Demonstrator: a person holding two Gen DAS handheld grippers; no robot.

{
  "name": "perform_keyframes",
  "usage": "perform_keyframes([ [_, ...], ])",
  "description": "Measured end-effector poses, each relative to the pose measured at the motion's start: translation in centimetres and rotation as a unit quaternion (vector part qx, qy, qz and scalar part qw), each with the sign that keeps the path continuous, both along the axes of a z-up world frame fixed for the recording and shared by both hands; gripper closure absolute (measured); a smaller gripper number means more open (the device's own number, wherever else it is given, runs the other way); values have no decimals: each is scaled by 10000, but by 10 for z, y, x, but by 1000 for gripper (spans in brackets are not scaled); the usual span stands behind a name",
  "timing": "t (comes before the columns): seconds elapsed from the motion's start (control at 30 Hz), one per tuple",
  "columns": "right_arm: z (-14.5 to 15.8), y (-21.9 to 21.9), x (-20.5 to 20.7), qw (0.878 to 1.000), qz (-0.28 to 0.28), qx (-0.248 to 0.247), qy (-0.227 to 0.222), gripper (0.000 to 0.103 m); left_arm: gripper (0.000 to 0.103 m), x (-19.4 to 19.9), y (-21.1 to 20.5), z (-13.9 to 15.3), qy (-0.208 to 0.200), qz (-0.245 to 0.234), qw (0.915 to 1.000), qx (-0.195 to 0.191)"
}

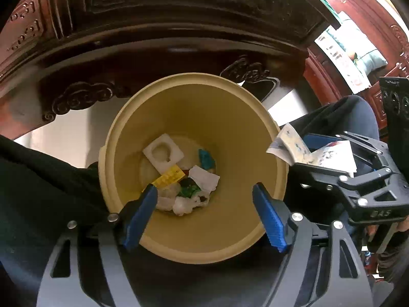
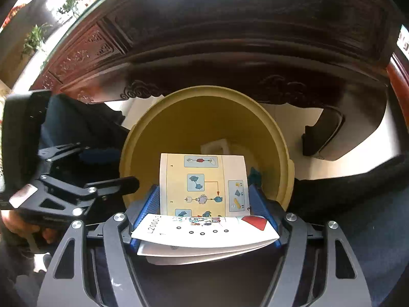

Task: Collect trash
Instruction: 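Carry the plastic bag and booklet to the bin and open both tools, then move both tools back over the table toward the black foam square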

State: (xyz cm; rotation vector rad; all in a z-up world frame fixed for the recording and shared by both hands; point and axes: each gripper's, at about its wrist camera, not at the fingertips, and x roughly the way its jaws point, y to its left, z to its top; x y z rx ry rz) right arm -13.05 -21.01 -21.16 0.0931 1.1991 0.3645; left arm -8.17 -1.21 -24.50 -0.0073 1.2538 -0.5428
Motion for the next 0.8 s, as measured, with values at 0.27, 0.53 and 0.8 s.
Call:
perform_keyframes([
  [0.27, -7, 10, 11, 9995, 111, -298, 32, 22, 23, 1, 6, 8, -125, 37, 9999, 84],
  [0.53, -7, 5, 12, 9999, 70, -100, 98, 22, 20, 4, 4, 5, -126, 44, 9998, 134],
  [0.8, -7, 2, 12, 9999, 28, -56, 152, 22, 20, 7, 2, 4, -108, 26, 9998, 162],
])
